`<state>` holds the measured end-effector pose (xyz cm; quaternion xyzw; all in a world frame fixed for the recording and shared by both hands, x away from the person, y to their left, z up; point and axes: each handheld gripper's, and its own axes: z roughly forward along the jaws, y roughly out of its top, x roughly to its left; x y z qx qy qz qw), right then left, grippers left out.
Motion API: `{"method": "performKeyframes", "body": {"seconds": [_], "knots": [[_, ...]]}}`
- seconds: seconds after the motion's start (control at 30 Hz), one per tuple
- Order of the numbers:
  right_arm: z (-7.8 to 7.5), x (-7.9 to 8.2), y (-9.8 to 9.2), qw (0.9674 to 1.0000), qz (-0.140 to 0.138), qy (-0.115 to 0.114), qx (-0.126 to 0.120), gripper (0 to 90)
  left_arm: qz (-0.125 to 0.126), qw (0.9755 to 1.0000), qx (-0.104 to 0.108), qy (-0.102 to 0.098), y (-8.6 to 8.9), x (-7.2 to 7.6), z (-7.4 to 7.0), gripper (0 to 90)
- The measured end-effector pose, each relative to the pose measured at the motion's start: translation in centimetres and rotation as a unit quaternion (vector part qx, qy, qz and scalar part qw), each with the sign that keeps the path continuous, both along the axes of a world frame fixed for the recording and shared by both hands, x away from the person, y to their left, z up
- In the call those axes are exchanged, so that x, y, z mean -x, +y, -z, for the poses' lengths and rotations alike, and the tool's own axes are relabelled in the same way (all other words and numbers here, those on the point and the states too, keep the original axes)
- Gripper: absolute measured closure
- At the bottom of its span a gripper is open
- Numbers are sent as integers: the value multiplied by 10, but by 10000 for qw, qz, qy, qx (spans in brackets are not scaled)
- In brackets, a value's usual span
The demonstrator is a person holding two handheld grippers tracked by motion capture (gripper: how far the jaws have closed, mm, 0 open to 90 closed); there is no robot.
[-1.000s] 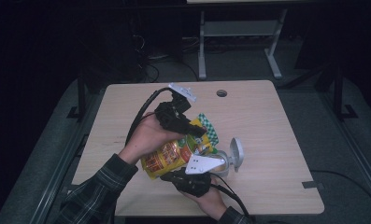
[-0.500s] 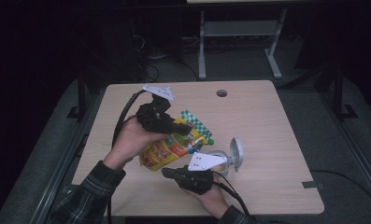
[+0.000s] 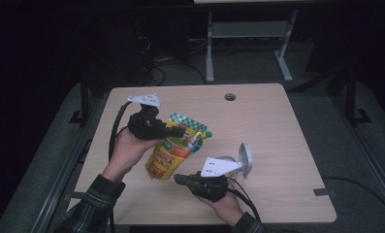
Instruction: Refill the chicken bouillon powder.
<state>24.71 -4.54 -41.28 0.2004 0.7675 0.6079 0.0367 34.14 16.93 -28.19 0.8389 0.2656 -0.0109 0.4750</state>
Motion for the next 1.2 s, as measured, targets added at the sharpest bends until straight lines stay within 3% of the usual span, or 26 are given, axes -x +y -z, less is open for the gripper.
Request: {"method": "performKeyframes", "body": {"seconds": [0.43,0.63,0.77,0.97,1.2], "knots": [[-2,0,-19,9999,-40,99,135,900,-495,9984,208,-176,21,-23,33,899],[-3,2,-25,9996,-87,110,229,900,-611,9974,230,-299,17,-35,42,898],[-4,5,-28,9995,-105,-7,307,900,-631,9965,304,-460,14,-43,52,898],[-3,6,-36,9991,-60,-29,422,900,-669,9959,288,-545,14,-45,64,898],[-4,5,-41,9990,-47,-32,451,900,-751,9946,337,-631,26,-36,64,895]]}}
